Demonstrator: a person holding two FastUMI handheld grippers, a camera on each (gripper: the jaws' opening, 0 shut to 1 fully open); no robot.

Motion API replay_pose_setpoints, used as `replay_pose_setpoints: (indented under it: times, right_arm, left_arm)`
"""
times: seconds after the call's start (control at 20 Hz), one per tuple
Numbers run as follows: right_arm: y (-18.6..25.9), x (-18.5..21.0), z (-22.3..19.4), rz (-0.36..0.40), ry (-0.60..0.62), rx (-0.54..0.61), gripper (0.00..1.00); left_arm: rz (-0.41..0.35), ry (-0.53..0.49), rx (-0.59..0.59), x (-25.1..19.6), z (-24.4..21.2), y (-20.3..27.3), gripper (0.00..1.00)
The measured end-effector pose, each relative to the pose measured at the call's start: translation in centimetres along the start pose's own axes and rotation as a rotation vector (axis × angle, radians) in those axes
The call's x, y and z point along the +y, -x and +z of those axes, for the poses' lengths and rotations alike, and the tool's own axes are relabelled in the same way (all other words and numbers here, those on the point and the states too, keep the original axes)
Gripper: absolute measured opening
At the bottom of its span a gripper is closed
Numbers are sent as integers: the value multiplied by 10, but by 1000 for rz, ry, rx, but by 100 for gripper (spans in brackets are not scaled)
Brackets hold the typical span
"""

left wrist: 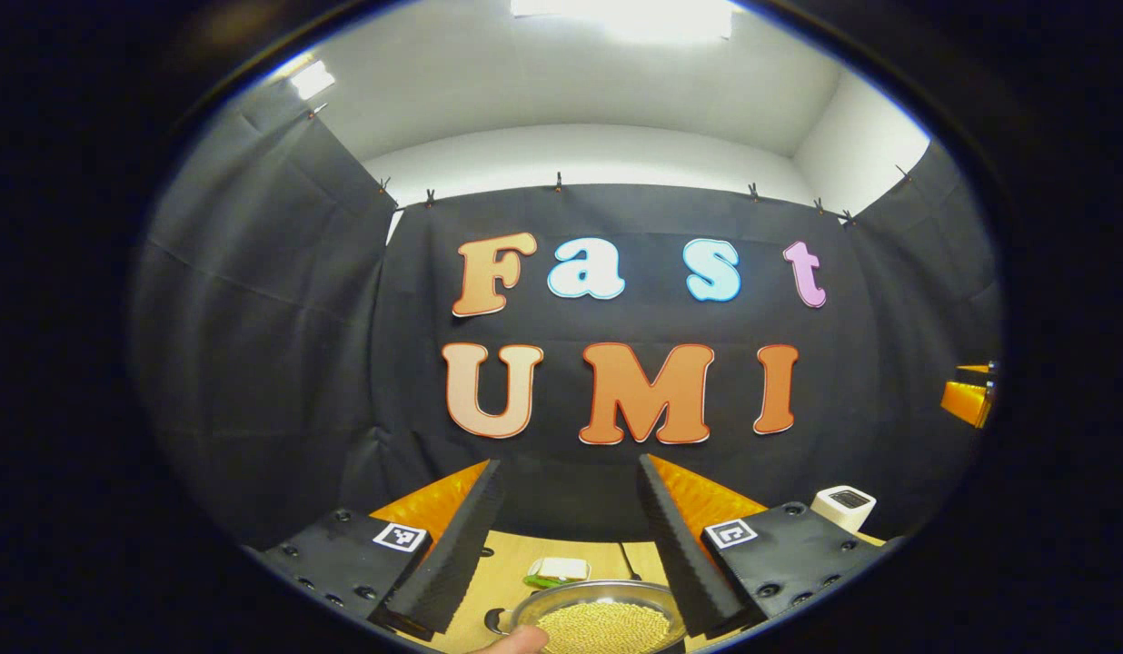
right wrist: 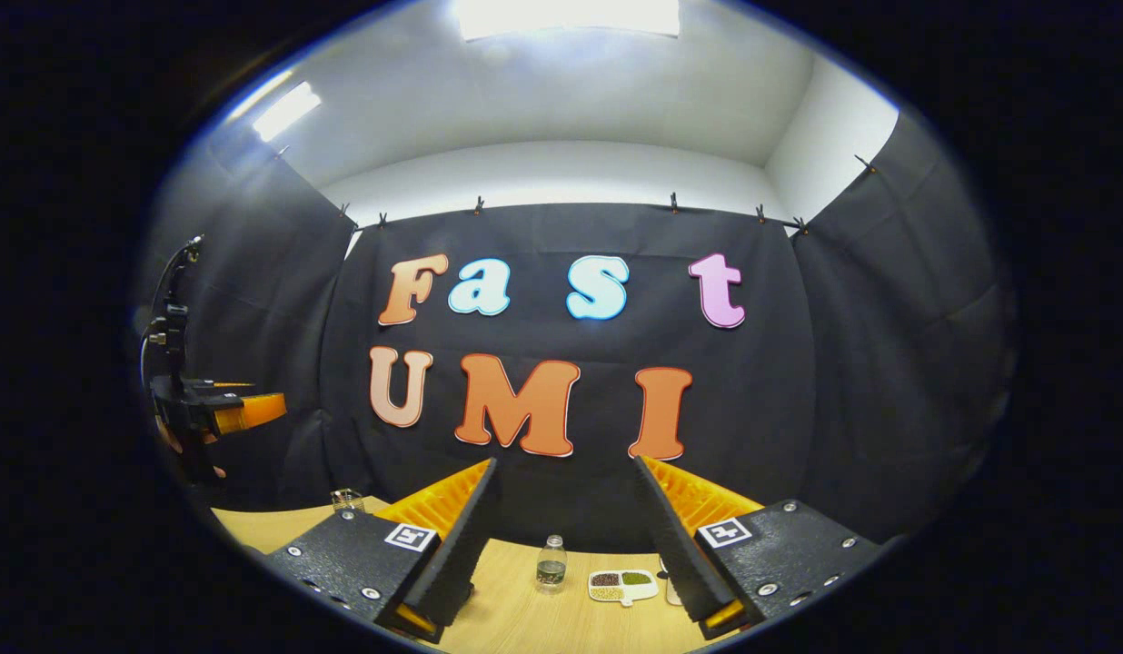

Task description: First push the handle of the pot to place it horizontally, then grasp the pot with both hands and set it on the induction cooktop.

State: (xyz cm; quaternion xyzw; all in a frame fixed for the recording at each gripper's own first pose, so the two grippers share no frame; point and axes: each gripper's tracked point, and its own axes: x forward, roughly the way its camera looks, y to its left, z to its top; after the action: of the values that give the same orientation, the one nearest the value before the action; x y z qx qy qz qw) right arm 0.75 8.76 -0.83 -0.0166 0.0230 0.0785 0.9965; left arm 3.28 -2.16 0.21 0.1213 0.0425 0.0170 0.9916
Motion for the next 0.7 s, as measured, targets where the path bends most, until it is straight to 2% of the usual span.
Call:
replay_pose_setpoints:
  times: [0.1,0.15,0.2,0.35,0.4,0.45,0.55,0.7]
  right_arm:
    - [3,-4,10,5,9,-25,97]
    - [4,-5,13,5,11,-34,88]
    - [5,-4,15,12,10,-36,93]
    - [7,-2,14,47,-32,6,93]
    - [7,-1,19,55,-41,2,97]
    - [8,-4,26,53,-41,-12,93]
    - [11,-8,38,42,-25,-41,93]
    - [18,0,51,68,-7,-70,93]
  left_arm:
    - [5,21,-30,1,16,5,99]
    - [6,29,-42,2,23,8,98]
    - [2,33,-48,1,29,11,98]
    - [-24,35,-71,-8,46,18,98]
    - [-28,39,-77,-10,50,20,98]
    - [-40,44,-81,-13,54,24,98]
    - [-57,53,-84,-21,58,28,98]
    - [-70,71,-76,-31,56,31,98]
